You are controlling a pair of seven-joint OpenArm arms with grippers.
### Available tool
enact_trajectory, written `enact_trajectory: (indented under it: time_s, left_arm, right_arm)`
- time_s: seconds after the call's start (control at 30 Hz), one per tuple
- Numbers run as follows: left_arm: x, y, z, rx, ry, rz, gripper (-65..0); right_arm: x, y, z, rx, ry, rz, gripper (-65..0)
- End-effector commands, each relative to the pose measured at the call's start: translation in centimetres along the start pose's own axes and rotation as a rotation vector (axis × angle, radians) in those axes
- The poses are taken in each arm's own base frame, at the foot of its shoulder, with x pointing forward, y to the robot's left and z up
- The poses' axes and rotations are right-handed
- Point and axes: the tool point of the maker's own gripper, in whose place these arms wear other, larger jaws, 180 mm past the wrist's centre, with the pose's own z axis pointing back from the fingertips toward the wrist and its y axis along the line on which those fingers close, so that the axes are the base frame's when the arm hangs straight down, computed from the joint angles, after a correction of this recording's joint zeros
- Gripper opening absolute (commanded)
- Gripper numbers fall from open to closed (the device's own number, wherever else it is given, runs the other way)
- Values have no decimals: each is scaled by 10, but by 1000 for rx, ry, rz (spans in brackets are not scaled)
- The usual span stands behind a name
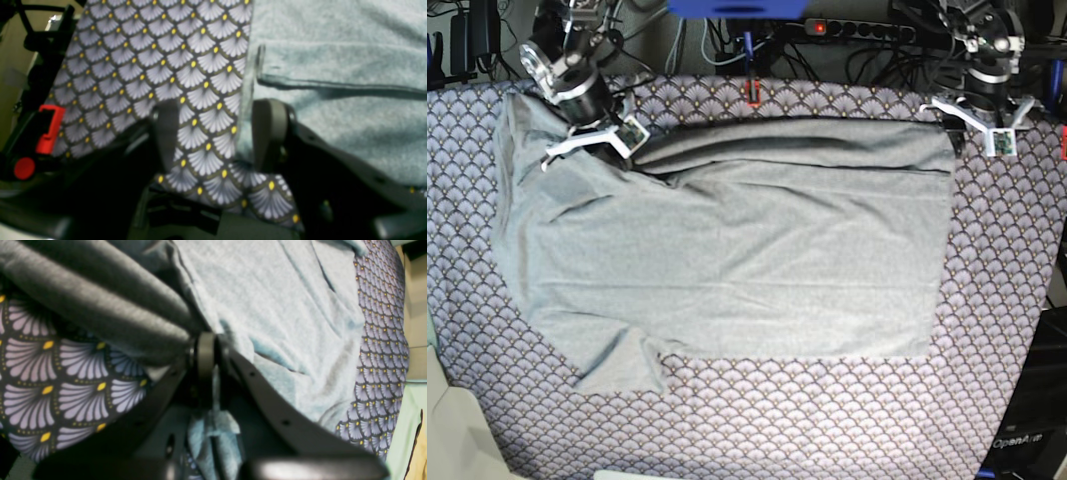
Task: Fold the T-shirt properly
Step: 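Pull the shoulder edge taut with both grippers, smoothing the fold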
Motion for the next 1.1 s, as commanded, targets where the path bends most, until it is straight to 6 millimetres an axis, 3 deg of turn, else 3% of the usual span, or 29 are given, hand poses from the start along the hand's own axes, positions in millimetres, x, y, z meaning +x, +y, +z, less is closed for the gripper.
enact_trajectory:
  time_s: [0.0,0.1,0.43,0.77,0.93,1.07]
  left_arm:
    - [11,5,1,11,-42,-4,-315]
    - [17,4,-3,13,-56,1,-315]
    - [1,-5,-14,-13,-22,45,-315]
    - [7,-6,-17,-16,-37,46,-315]
    - [10,-5,-18,-11,-42,48,-315]
    - [10,-5,-19,-11,-44,48,-315]
  right_arm:
    - [9,-8,2,-25,-35,2,-650]
    - [9,-9,2,-27,-36,4,-650]
    - [14,-15,4,-44,-48,20,-650]
    - [19,-23,7,-65,-56,43,-650]
    - [8,-8,10,-27,-10,62,-650]
    - [11,2,9,-5,-12,54,-650]
